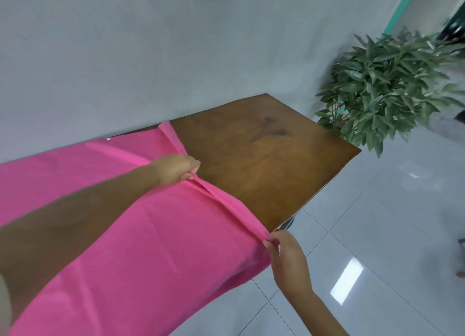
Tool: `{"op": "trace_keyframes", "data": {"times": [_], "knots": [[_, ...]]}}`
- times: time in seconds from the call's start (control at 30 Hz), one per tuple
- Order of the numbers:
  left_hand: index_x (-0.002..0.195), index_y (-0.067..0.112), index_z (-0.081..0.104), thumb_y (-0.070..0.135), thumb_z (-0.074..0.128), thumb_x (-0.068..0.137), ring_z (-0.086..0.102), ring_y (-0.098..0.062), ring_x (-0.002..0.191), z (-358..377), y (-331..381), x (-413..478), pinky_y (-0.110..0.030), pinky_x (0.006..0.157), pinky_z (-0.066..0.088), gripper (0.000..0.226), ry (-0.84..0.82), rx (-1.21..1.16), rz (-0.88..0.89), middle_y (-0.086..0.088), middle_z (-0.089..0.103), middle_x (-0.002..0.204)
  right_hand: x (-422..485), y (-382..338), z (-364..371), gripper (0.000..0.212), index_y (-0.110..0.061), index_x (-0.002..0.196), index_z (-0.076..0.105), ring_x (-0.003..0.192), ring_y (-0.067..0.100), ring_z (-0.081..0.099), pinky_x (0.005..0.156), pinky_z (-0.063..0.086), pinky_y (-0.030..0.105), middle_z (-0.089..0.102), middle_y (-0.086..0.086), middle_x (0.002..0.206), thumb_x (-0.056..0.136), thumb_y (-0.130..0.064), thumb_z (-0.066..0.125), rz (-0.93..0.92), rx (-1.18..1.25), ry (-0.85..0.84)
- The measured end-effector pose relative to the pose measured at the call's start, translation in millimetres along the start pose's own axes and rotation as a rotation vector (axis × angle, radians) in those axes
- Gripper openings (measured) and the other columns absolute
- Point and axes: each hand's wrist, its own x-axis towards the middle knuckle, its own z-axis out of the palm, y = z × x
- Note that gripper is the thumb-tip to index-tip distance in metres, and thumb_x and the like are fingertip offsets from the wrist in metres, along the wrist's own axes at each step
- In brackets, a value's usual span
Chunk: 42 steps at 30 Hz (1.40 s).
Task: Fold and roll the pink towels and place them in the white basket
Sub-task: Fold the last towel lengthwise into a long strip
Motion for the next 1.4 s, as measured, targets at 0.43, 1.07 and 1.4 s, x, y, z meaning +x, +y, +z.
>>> {"op": "trace_keyframes", "data": {"times": [0.43, 1.07, 1.4], "knots": [[0.078, 0.009, 0.051, 0.005, 0.071, 0.088, 0.047, -0.015, 0.065, 10.1, -39.0, -108.0, -0.036, 0.063, 0.041, 0.022, 0.113, -0.119, 0.067, 0.003, 0.052, 0.073, -92.1, -51.6, 52.5, 0.031, -0.031, 0.073, 0.045, 0.064, 0.01, 0.047, 0.061, 0.032, 0.024, 0.041, -0.022, 0.066, 0.094, -0.043, 0.066, -0.153, -0.171, 0.018], [0.079, 0.011, 0.06, 0.003, 0.068, 0.085, 0.058, -0.028, 0.078, -20.1, -45.6, -245.6, -0.039, 0.071, 0.048, 0.013, 0.043, 0.019, -0.109, -0.005, 0.062, 0.081, -188.4, -120.3, 82.8, 0.029, -0.027, 0.076, 0.051, 0.057, 0.016, 0.053, 0.06, 0.05, 0.034, 0.055, -0.004, 0.059, 0.097, -0.042, 0.063, -0.173, 0.054, -0.249], [0.087, 0.006, 0.069, -0.002, 0.063, 0.085, 0.062, -0.03, 0.083, -38.2, -9.6, -362.8, -0.04, 0.076, 0.051, 0.01, 0.091, 0.086, -0.203, -0.012, 0.068, 0.088, -274.1, -153.6, 98.4, 0.03, -0.025, 0.073, 0.05, 0.056, 0.011, 0.042, 0.055, 0.042, 0.03, 0.049, -0.006, 0.061, 0.097, -0.037, 0.064, -0.246, 0.185, -0.309]]}}
